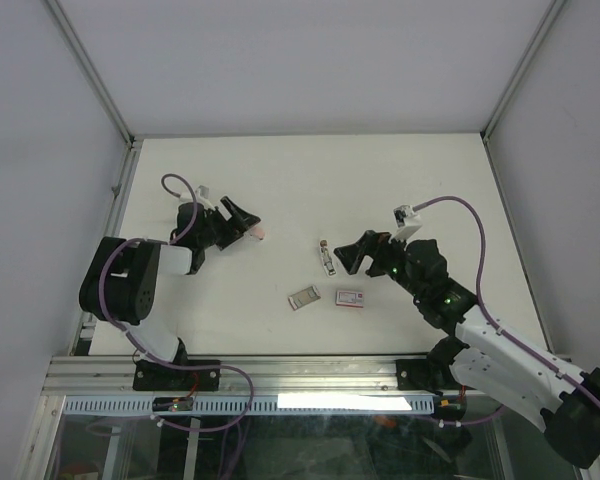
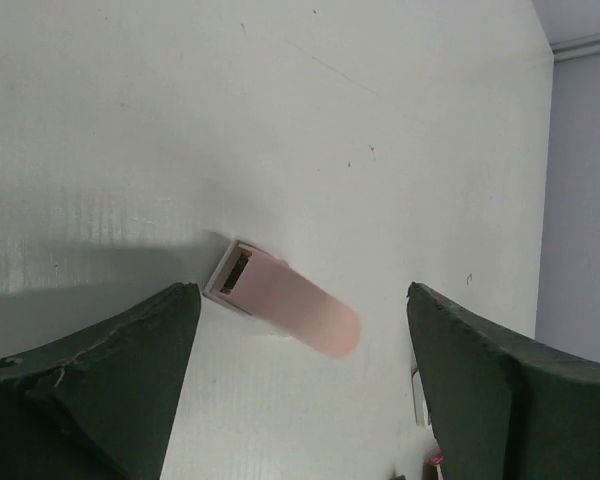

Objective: Load the staples into the stapler

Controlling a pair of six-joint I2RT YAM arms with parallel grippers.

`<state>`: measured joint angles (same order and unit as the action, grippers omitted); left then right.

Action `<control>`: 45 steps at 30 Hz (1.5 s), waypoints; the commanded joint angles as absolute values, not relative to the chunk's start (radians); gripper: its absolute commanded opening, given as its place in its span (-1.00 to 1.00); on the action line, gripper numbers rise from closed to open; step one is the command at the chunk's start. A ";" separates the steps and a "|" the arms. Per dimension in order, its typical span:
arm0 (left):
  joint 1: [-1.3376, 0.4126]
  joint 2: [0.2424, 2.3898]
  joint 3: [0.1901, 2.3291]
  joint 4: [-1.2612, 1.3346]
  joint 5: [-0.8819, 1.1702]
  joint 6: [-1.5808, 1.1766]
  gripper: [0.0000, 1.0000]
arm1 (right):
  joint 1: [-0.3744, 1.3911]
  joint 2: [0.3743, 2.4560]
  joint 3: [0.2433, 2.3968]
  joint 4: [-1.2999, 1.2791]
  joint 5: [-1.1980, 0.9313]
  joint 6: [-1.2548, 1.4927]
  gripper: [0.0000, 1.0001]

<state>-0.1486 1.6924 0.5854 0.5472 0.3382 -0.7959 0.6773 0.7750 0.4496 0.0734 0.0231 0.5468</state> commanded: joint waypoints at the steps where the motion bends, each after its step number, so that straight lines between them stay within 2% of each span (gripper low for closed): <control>1: -0.136 1.606 0.590 0.507 0.273 -0.716 0.83 | 0.672 0.746 0.470 0.059 0.065 0.500 0.99; 4: -0.132 1.527 0.546 0.488 0.203 -0.709 0.94 | 0.671 0.747 0.474 0.029 0.070 0.476 0.99; 8: -0.132 1.402 0.486 0.480 0.168 -0.703 0.96 | 0.673 0.803 0.498 -0.013 0.071 0.437 0.92; 13: -0.139 1.254 0.423 0.447 0.194 -0.702 0.95 | 0.716 0.968 0.549 -0.032 0.106 0.399 0.79; 21: -0.200 1.071 0.328 0.411 0.234 -0.736 0.92 | 0.806 1.205 0.640 0.032 0.194 0.334 0.70; 34: -0.257 0.992 0.288 0.403 0.266 -0.767 0.93 | 0.823 1.483 0.715 0.146 0.261 0.299 0.46; 45: -0.256 0.994 0.267 0.425 0.281 -0.787 0.93 | 0.867 1.518 0.689 0.127 0.281 0.293 0.04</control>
<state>-0.2497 0.9981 0.2729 0.3744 0.2459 -0.7696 0.8532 1.5116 0.6788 0.0708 0.2497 0.3092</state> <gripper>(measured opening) 0.964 0.549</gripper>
